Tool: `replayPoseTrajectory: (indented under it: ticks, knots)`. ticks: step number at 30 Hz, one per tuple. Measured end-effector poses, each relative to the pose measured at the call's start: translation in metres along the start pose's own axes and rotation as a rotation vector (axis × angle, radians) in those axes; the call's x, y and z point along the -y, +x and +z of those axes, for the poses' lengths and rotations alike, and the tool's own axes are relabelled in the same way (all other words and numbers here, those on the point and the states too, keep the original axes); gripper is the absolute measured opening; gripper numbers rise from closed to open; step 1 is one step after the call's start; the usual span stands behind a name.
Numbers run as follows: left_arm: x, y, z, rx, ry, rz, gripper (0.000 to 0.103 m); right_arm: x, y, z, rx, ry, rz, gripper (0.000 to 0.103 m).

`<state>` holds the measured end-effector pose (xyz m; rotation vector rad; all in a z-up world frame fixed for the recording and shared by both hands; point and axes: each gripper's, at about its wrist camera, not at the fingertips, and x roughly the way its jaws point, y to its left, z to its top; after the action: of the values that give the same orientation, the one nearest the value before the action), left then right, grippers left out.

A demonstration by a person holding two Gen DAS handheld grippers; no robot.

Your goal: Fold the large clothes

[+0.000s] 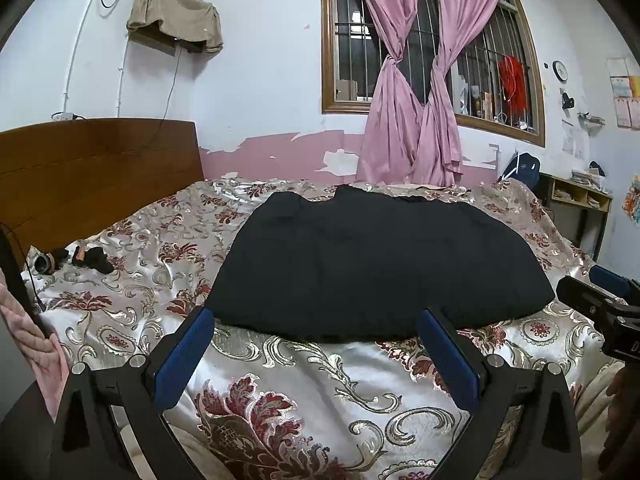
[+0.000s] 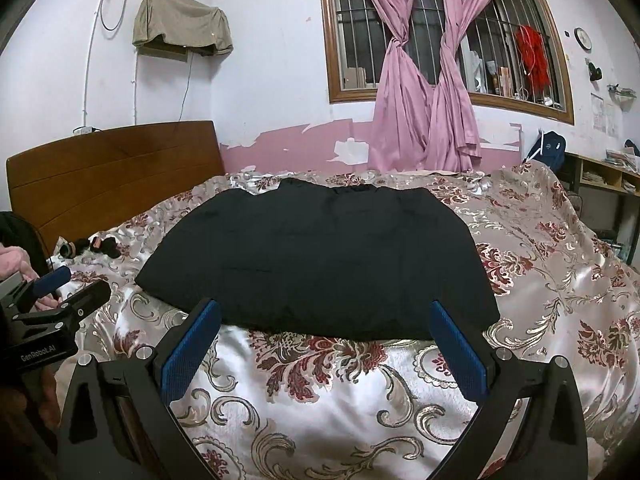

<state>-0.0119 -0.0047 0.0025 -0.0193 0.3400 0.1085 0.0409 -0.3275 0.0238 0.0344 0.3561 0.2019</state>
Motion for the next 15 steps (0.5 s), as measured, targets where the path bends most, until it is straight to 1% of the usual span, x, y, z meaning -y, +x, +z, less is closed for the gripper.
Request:
replayPoseTrajectory:
  ticks: [15]
  knots:
    - [0.0005,-0.0001,-0.0014,-0.005,-0.001,-0.003,0.103,0.0012,0.0002,0.0002,-0.001,0.0,0.002,0.101]
